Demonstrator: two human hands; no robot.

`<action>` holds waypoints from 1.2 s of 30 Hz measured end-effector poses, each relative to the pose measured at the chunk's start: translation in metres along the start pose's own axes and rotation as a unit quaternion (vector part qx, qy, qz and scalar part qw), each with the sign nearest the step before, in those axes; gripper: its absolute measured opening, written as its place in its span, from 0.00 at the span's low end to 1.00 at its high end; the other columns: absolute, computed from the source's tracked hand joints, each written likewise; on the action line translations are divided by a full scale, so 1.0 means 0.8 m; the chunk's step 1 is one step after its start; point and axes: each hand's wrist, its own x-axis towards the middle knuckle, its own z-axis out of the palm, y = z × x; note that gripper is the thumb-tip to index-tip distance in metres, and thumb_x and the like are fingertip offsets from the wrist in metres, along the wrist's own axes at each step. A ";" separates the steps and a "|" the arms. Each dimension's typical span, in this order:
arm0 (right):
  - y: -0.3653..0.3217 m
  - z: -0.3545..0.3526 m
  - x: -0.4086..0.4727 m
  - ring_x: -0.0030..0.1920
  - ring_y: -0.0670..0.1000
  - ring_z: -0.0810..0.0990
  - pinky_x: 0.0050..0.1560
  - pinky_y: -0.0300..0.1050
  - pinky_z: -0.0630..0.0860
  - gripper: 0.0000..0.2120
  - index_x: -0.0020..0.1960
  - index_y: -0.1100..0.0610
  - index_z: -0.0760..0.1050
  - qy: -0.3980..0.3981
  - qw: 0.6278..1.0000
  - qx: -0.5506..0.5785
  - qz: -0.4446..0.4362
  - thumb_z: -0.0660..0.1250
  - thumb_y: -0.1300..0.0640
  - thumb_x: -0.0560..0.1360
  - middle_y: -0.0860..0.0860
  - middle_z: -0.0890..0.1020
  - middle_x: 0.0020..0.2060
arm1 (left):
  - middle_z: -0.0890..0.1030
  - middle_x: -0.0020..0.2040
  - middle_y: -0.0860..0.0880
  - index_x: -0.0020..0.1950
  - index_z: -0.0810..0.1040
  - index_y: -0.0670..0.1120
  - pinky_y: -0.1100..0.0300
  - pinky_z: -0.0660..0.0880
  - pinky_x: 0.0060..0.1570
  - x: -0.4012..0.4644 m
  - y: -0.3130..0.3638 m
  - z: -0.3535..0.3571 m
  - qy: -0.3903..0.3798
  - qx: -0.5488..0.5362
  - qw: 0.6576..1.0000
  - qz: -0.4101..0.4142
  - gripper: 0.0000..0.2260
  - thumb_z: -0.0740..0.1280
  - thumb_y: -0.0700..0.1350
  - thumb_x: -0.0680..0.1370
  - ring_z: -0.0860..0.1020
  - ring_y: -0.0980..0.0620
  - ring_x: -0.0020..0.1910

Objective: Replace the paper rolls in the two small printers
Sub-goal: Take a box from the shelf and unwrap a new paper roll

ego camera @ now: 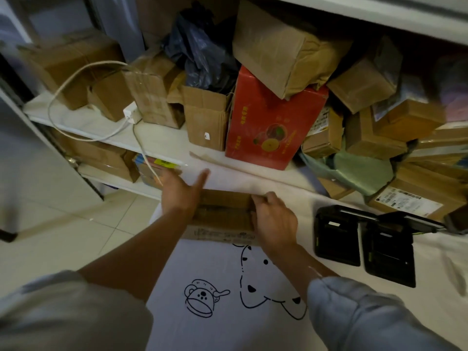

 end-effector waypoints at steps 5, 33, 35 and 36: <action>-0.027 0.003 0.034 0.66 0.57 0.67 0.63 0.51 0.69 0.24 0.73 0.50 0.63 -0.053 0.993 -0.018 -0.101 0.62 0.55 0.78 0.53 0.66 0.69 | 0.63 0.71 0.42 0.77 0.46 0.48 0.45 0.64 0.66 -0.005 -0.015 0.013 -0.056 0.303 0.944 0.118 0.39 0.67 0.50 0.74 0.62 0.40 0.70; -0.007 -0.017 0.048 0.50 0.57 0.80 0.45 0.48 0.74 0.12 0.60 0.48 0.75 -0.039 0.996 0.044 -0.062 0.57 0.55 0.80 0.52 0.82 0.49 | 0.75 0.63 0.42 0.72 0.66 0.44 0.52 0.76 0.54 0.034 -0.008 -0.013 -0.045 -0.061 0.989 -0.124 0.23 0.64 0.37 0.77 0.77 0.44 0.58; -0.003 -0.018 0.054 0.50 0.56 0.80 0.44 0.47 0.74 0.12 0.58 0.48 0.77 -0.034 0.996 0.067 -0.047 0.57 0.55 0.80 0.52 0.83 0.49 | 0.77 0.61 0.42 0.70 0.66 0.43 0.55 0.77 0.49 0.038 -0.006 -0.015 -0.047 -0.143 0.969 -0.196 0.21 0.63 0.36 0.78 0.78 0.47 0.54; -0.004 -0.018 0.056 0.50 0.56 0.80 0.44 0.46 0.73 0.12 0.57 0.48 0.78 -0.037 0.995 0.078 -0.041 0.57 0.55 0.80 0.52 0.83 0.49 | 0.78 0.61 0.42 0.70 0.65 0.43 0.56 0.77 0.45 0.037 -0.004 -0.015 -0.058 -0.152 0.965 -0.204 0.20 0.62 0.36 0.78 0.78 0.48 0.52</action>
